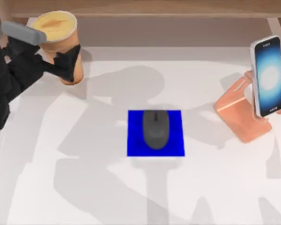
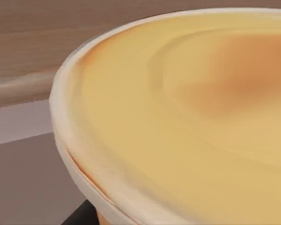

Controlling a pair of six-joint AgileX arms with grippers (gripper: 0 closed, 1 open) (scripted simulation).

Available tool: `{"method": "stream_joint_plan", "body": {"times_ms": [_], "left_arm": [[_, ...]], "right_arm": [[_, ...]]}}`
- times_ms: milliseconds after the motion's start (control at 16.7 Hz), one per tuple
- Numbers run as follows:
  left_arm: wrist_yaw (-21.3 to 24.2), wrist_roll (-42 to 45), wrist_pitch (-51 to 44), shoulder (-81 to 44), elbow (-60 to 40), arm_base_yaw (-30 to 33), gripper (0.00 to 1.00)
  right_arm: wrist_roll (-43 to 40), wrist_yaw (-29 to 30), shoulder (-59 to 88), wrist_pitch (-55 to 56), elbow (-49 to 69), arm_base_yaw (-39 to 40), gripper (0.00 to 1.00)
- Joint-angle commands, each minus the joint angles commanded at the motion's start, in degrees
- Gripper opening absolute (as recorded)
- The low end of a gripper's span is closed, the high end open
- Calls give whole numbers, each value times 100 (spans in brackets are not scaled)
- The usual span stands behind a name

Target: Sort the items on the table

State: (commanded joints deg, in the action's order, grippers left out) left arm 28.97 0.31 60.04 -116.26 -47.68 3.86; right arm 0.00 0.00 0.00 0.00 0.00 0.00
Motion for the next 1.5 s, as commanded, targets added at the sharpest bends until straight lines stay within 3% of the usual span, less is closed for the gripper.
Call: {"method": "stream_joint_plan", "body": {"times_ms": [240,720,900,1320,1500], "left_arm": [[-336,-73,-694,15,-633,1194,0],[-1193,-219,-1835,-139,-2066,2457,0],[-2057,-285,-2214,-214,-2730,2783,0],[-4989,-350,-3500,-648,-4831,3127,0],[-5733,-329,-3974,-1010,-5398,3015,0]], "right_arm": [[0,0,0,0,0,0,100],[0,0,0,0,0,0,100],[0,0,0,0,0,0,100],[0,0,0,0,0,0,100],[0,0,0,0,0,0,100]]}}
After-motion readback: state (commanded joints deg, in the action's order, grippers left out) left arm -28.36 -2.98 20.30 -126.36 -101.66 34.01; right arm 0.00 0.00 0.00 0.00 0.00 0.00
